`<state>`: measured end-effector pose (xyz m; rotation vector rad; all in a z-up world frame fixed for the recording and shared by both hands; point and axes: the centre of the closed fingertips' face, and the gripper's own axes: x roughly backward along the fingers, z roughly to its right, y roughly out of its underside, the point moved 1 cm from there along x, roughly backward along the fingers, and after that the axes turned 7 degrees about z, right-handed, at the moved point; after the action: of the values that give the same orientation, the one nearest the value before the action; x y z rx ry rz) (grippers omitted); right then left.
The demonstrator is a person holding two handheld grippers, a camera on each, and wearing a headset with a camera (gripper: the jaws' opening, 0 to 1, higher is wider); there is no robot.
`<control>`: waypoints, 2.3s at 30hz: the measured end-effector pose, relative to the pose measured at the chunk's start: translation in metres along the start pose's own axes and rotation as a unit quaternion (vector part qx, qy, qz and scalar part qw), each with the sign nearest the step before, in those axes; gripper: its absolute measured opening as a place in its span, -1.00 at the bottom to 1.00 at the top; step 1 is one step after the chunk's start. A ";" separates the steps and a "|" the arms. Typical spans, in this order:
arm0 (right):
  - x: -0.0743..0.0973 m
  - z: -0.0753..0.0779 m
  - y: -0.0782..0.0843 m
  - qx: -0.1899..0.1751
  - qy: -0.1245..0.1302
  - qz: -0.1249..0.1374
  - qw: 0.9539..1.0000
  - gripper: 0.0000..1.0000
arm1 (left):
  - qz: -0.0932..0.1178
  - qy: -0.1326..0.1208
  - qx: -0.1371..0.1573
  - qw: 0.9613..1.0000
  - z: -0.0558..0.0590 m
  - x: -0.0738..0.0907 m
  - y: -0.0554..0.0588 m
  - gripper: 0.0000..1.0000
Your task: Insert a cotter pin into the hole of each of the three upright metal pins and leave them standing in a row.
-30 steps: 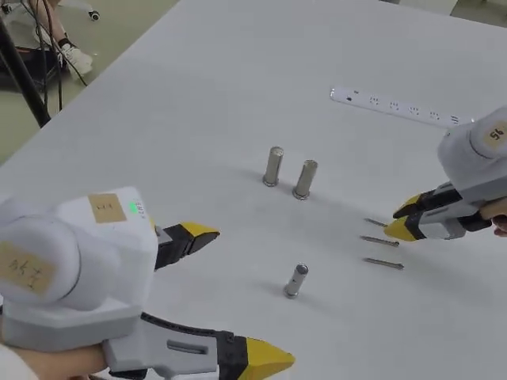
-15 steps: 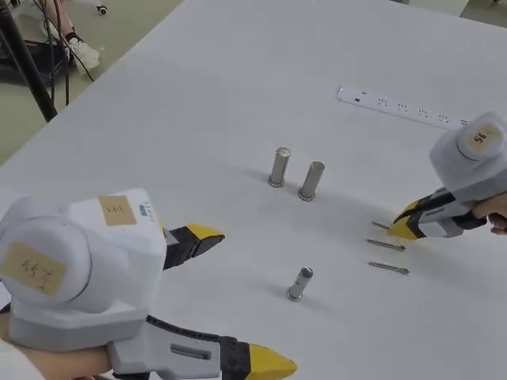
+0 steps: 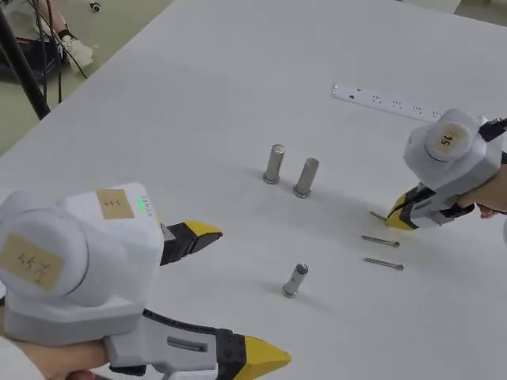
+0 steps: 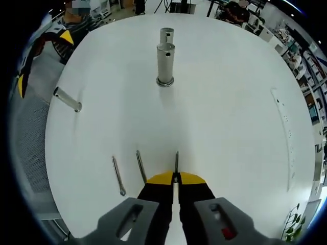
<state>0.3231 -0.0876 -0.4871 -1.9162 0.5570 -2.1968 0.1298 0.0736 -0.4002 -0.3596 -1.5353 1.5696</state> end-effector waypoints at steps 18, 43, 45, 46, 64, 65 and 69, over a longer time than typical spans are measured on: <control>0.019 -0.004 -0.010 0.016 0.021 0.023 0.999 -1.00 | 0.029 0.002 0.037 0.999 -0.001 -0.005 -0.012 0.51; 0.118 -0.050 -0.067 0.107 0.153 0.187 0.964 -1.00 | 0.067 0.038 0.086 0.993 -0.002 -0.054 -0.061 0.18; 0.122 -0.054 -0.073 0.101 0.154 0.203 0.962 -1.00 | 0.072 0.041 0.080 0.993 -0.001 -0.057 -0.068 0.18; 0.122 -0.054 -0.076 0.101 0.155 0.209 0.960 -1.00 | 0.073 0.044 0.079 0.993 0.000 -0.058 -0.070 0.16; 0.125 -0.104 -0.104 0.136 0.156 0.241 0.948 -1.00 | 0.100 0.080 0.178 0.976 0.004 -0.070 -0.100 -0.39; 0.125 -0.106 -0.105 0.138 0.159 0.241 0.947 -1.00 | 0.097 0.084 0.184 0.975 0.005 -0.070 -0.098 -0.45; 0.125 -0.111 -0.107 0.150 0.159 0.239 0.946 -1.00 | 0.094 0.088 0.199 0.972 0.006 -0.071 -0.097 -0.59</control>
<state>0.2068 -0.0172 -0.3428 -1.1370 0.6121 -2.1155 0.2022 0.0020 -0.3366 -0.4109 -1.0434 1.8912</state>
